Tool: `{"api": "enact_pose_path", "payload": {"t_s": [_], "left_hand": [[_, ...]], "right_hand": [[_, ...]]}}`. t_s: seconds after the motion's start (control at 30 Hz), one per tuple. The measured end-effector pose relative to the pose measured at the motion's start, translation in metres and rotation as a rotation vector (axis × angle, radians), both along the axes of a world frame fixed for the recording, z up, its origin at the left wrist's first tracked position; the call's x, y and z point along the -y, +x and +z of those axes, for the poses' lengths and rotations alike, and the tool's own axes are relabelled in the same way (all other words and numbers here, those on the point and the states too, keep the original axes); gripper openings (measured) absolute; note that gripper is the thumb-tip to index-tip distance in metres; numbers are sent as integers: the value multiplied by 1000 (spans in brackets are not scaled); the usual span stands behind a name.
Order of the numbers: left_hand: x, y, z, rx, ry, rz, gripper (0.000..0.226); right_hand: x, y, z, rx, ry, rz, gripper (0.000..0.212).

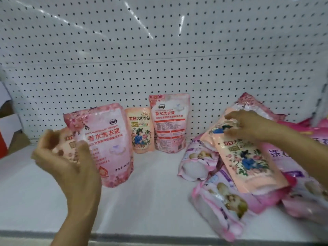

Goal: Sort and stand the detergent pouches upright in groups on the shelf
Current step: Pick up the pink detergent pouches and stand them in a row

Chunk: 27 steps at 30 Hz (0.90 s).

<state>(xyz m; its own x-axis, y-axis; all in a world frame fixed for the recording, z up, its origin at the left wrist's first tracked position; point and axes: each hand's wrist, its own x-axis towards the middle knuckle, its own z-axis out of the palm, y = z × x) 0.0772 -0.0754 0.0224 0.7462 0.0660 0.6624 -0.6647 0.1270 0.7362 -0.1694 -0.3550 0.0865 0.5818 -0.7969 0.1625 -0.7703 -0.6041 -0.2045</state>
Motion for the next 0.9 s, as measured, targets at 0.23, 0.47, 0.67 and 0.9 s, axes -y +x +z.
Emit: {"api": "enact_pose_path", "payload": {"t_s": [0.23,0.47,0.67,0.9], "left_hand": [[34,-81,-21,75,585,-698,26],[87,-92,-28,161,833,-770,41],[116,-90,-23,363,1124,-694,37],[103,-81,-14,507,1262,-638,25]], "right_hand": [[-22,-22,-24,113,36,-216,72],[-49,-30,-47,405,169,-259,45],[-53,-66,-42,456,125,-244,6],[-30,-92,-28,568,158,-166,6]]}}
